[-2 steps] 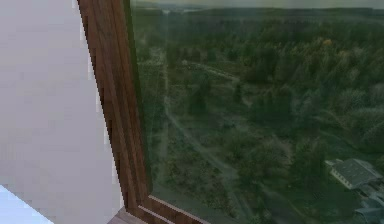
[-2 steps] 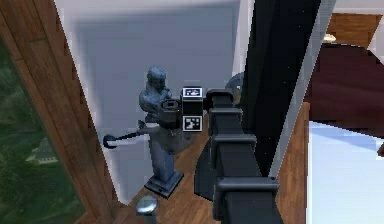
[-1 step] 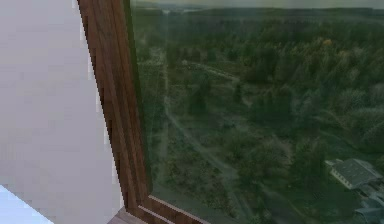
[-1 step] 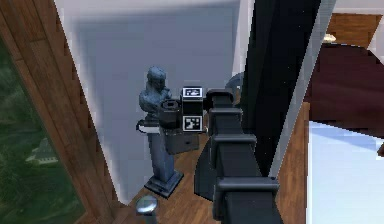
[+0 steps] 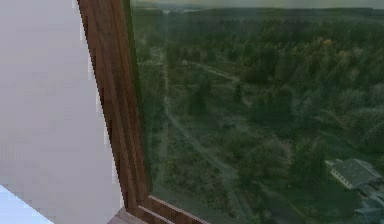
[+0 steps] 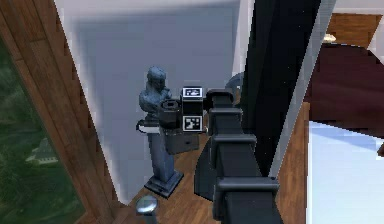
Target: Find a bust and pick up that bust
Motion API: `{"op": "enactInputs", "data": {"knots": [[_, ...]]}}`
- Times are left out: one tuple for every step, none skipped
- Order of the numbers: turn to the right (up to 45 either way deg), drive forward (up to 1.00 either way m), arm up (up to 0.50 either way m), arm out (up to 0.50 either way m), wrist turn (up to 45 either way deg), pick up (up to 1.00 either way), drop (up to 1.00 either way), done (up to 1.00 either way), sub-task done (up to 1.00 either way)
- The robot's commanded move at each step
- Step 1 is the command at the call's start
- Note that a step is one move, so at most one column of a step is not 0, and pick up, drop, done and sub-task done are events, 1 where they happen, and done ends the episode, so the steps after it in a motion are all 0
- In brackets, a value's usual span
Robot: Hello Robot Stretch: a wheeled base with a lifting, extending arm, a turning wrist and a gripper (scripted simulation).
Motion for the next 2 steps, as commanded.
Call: {"op": "enactInputs", "data": {"knots": [[0.0, 0.00, 0.02, 0.00, 0.0, 0.00, 0.00, 0.00, 0.00], [0.0, 0.00, 0.00, 0.00, 0.0, 0.00, 0.00, 1.00, 0.00]]}}
